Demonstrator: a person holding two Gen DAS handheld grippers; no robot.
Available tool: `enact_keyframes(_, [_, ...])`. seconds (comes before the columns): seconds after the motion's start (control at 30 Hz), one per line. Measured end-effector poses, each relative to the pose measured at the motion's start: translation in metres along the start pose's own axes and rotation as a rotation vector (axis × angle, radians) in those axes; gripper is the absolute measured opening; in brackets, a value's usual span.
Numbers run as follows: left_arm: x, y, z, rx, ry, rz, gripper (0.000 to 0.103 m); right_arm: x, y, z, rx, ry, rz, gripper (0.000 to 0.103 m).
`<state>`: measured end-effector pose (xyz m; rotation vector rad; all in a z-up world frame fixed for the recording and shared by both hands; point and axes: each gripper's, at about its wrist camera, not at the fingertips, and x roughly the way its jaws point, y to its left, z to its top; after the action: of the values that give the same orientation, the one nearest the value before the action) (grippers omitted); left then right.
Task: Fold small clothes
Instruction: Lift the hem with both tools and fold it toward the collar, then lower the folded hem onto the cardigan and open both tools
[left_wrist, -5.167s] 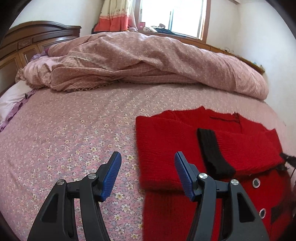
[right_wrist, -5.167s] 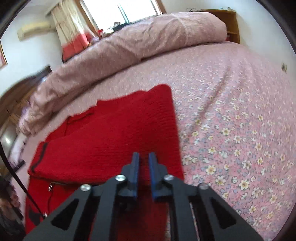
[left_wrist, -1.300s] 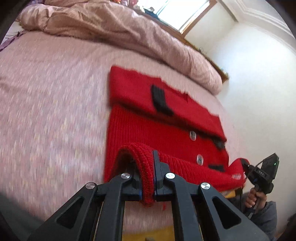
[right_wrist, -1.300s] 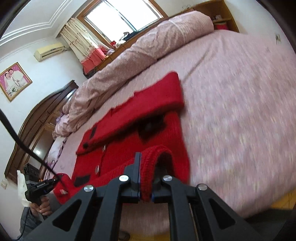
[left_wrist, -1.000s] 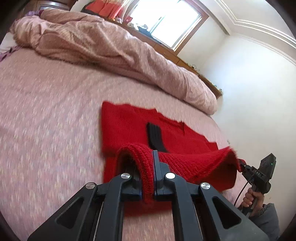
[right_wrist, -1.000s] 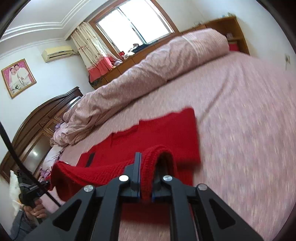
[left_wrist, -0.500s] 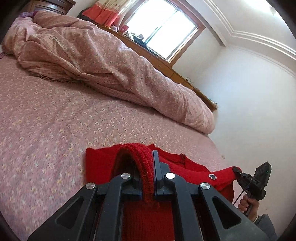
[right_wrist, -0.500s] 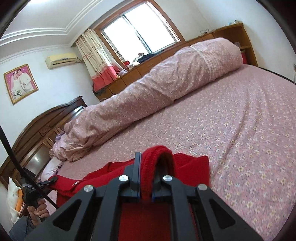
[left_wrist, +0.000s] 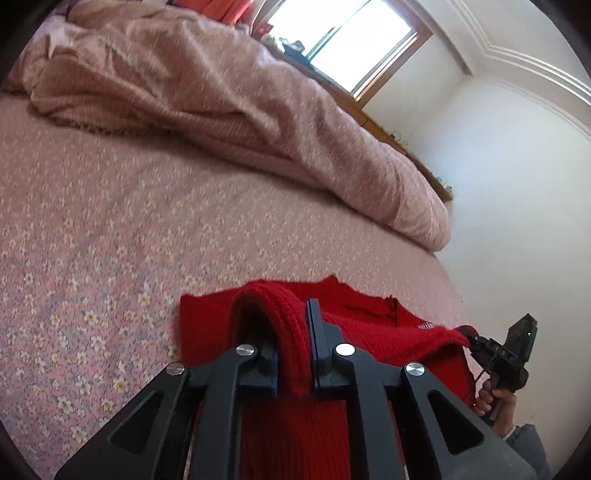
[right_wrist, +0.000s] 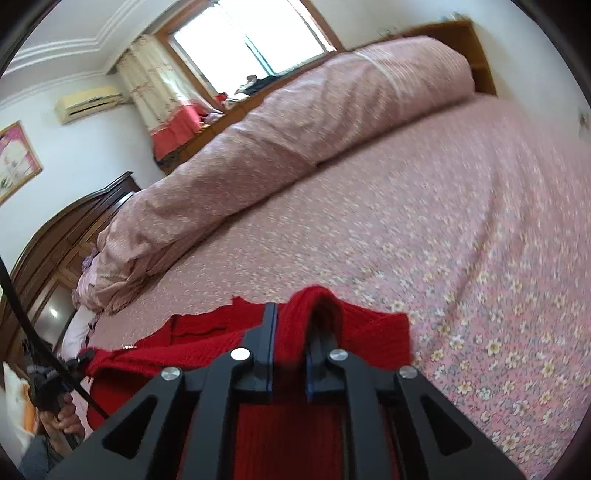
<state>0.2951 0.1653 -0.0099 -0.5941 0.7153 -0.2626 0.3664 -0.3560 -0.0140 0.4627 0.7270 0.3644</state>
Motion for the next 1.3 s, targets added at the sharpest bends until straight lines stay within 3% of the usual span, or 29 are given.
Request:
enact_keyframes(0.07, [-0.004, 0.001, 0.001, -0.007, -0.006, -0.007, 0.017, -0.002, -0.004, 0.000, 0.020, -0.004, -0.006, 0.023])
enact_keyframes(0.13, [-0.013, 0.001, 0.001, 0.001, -0.047, 0.009, 0.033, -0.009, -0.005, 0.001, 0.010, -0.042, -0.041, 0.055])
enact_keyframes(0.17, [-0.018, 0.001, 0.002, 0.002, -0.071, 0.008, 0.035, -0.015, -0.005, 0.002, 0.005, -0.070, -0.049, 0.059])
enact_keyframes(0.33, [-0.026, 0.011, 0.003, -0.032, -0.090, 0.020, 0.039, -0.026, -0.012, 0.002, 0.035, -0.096, -0.026, 0.060])
enact_keyframes(0.53, [-0.016, 0.023, -0.001, -0.069, -0.016, 0.083, 0.039, -0.021, -0.010, -0.002, -0.006, -0.042, -0.065, 0.060])
enact_keyframes(0.87, [0.005, 0.011, -0.013, 0.006, 0.087, 0.107, 0.039, 0.001, 0.004, -0.011, -0.097, 0.077, -0.101, 0.059])
enact_keyframes(1.1, [0.010, 0.008, -0.021, 0.041, 0.108, 0.180, 0.039, 0.008, 0.010, -0.016, -0.154, 0.111, -0.167, 0.059])
enact_keyframes(1.3, [0.012, 0.012, -0.024, 0.039, 0.117, 0.199, 0.039, 0.016, 0.018, -0.023, -0.229, 0.150, -0.216, 0.057])
